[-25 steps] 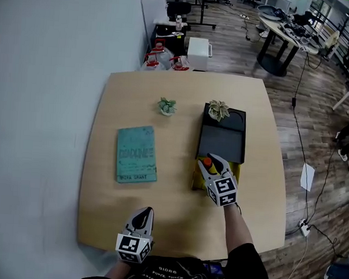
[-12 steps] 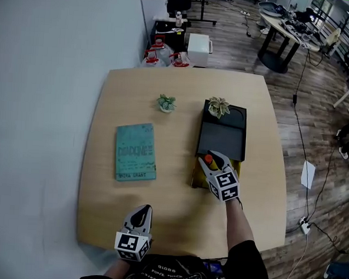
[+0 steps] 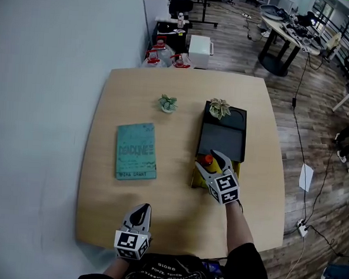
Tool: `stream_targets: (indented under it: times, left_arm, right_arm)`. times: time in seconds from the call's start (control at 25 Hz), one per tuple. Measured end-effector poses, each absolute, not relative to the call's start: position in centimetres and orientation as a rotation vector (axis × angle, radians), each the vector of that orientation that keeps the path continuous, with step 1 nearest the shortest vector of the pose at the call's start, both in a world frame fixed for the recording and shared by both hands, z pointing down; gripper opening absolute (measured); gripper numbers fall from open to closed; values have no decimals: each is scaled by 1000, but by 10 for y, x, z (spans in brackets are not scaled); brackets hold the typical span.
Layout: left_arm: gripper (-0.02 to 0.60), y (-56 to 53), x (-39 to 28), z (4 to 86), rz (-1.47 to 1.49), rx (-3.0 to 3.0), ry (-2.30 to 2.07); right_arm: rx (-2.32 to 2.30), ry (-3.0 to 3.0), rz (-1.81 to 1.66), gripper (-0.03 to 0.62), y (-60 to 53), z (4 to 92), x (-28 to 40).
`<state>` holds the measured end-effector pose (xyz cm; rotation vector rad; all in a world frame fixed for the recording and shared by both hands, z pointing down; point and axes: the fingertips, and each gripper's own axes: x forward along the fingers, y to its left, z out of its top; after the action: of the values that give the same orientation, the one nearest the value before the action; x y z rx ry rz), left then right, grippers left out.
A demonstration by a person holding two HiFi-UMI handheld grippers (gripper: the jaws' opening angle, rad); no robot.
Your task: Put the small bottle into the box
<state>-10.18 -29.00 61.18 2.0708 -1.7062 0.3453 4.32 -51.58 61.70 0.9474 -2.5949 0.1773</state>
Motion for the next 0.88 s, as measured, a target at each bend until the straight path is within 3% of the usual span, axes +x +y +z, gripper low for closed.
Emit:
stream_targets:
  times: [0.12, 0.16, 0.88]
  left_arm:
    - [5, -289, -101, 608, 328, 2077, -1710]
    - [5, -288, -101, 606, 322, 2079, -1710]
    - [5, -225, -78, 561, 154, 2229, -1638]
  right_arm:
    - [983, -2639, 176, 302, -513, 594, 43]
    - [984, -2653, 180, 387, -510, 586, 42]
    - [1139, -2766, 23, 388, -343, 464, 77]
